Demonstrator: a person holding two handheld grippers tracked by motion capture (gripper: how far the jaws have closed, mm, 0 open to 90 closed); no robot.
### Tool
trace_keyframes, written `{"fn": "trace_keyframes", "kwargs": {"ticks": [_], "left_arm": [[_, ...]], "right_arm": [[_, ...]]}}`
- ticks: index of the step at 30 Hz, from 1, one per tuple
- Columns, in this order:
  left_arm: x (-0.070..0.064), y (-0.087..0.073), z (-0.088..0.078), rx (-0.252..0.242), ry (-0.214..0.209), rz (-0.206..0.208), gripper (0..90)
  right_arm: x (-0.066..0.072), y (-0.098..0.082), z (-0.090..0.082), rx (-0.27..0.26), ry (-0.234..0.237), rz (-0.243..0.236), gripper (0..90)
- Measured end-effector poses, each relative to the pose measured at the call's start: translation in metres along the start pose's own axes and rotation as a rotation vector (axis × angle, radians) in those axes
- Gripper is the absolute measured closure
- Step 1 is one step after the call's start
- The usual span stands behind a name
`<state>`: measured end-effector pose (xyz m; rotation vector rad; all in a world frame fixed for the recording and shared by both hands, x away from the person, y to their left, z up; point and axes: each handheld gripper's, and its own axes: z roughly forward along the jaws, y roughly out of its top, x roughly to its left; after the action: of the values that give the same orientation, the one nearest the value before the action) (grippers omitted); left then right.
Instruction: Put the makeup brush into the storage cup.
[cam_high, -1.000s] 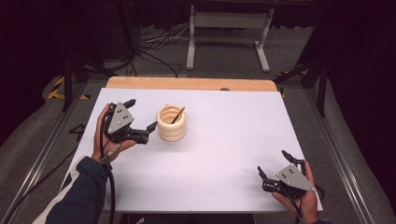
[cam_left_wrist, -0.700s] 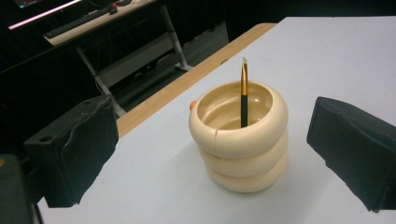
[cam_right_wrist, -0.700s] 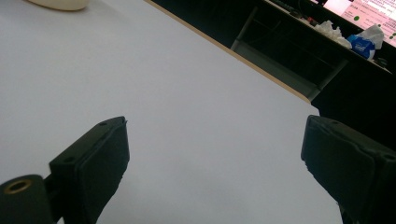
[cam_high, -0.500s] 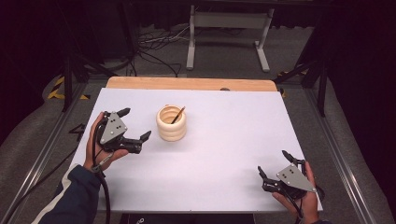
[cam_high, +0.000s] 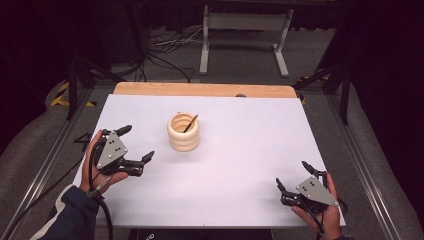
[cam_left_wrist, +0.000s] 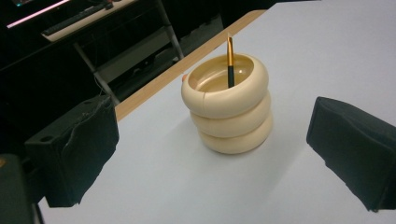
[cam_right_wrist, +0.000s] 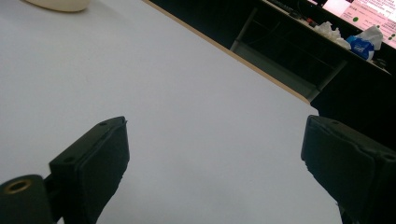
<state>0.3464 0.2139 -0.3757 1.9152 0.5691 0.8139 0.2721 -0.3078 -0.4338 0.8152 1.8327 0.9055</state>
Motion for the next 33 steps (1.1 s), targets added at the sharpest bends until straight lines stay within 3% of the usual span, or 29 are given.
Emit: {"fn": "trace_keyframes", "kwargs": {"ticks": [11, 22, 24, 33], "left_arm": [[-0.009, -0.015, -0.013, 0.021, -0.014, -0.003, 3.2], [-0.016, -0.040, -0.020, 0.074, -0.028, -0.033, 3.4], [-0.017, -0.045, -0.022, 0.090, -0.027, -0.023, 3.4], [-0.023, -0.067, -0.032, 0.111, -0.021, -0.082, 3.8]], "right_arm": [[0.000, 0.000, 0.000, 0.000, 0.000, -0.001, 8.2], [0.001, 0.000, -0.001, -0.002, 0.002, -0.002, 8.3], [0.001, 0.000, -0.001, -0.001, 0.002, -0.002, 8.3], [0.001, 0.001, -0.002, -0.006, 0.003, 0.001, 8.2]]}}
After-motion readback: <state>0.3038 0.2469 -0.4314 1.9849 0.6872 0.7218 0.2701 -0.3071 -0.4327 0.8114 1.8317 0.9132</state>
